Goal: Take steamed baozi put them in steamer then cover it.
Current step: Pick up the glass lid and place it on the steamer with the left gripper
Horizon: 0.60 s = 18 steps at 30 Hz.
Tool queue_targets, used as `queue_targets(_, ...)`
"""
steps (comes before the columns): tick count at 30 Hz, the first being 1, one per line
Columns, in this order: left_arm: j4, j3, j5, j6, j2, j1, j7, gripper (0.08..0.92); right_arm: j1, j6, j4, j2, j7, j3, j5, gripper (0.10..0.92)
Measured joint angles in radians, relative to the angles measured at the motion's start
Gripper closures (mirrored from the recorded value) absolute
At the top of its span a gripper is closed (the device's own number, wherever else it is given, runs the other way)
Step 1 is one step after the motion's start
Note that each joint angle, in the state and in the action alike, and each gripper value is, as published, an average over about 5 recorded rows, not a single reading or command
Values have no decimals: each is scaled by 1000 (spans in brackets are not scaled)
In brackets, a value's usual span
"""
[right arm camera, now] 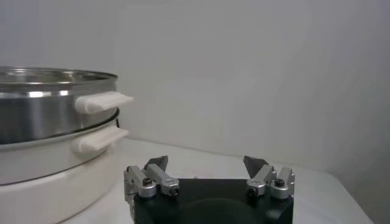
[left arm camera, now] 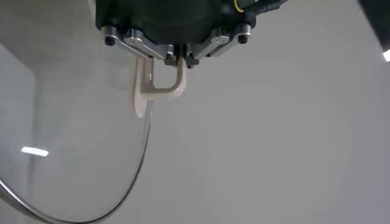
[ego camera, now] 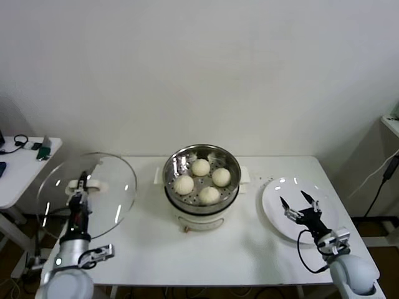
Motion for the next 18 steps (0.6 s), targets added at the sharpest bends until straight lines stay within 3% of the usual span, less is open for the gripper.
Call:
queue_targets(9,-61,135,-44,138,105,-120,86,851,50,28,-28,20,-9,-24,-20,203)
queue_targets(18,-39,328,-11,217,86,-324,227,851,58,59,-49,23,-14,-12,-31,203)
